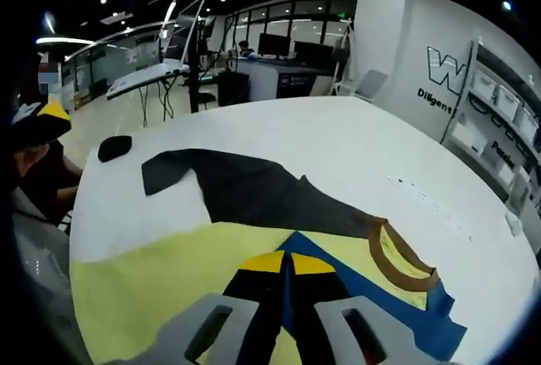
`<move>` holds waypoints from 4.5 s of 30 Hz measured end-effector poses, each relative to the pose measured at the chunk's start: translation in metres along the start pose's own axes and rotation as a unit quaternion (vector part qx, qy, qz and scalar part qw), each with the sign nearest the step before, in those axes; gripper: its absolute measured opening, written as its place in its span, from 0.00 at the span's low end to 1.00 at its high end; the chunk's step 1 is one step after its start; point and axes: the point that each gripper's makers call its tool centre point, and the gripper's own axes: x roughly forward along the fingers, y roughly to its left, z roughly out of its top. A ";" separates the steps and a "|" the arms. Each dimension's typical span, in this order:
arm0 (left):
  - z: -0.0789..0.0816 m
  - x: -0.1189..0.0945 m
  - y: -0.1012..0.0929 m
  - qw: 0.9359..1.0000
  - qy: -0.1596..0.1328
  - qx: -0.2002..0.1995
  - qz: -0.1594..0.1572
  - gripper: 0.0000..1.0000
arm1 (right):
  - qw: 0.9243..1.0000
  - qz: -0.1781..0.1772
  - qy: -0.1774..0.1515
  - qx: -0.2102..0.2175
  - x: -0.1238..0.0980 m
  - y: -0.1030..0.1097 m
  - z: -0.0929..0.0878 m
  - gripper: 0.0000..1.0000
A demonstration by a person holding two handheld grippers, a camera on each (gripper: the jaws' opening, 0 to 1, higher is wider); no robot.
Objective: Fold the garment on the visible template until the final outline fits inside the template.
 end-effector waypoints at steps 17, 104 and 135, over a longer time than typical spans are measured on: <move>-0.003 0.002 -0.004 1.000 0.007 0.002 -0.010 0.75 | 0.999 -0.041 -0.020 0.020 -0.034 -0.029 -0.010 0.08; -0.111 -0.055 0.169 0.976 0.118 -0.069 0.168 0.54 | 0.973 -0.142 -0.084 0.163 -0.225 0.014 -0.102 0.68; -0.164 -0.043 0.200 0.944 0.234 -0.084 0.216 0.26 | 0.973 -0.146 -0.083 0.158 -0.223 0.015 -0.102 0.65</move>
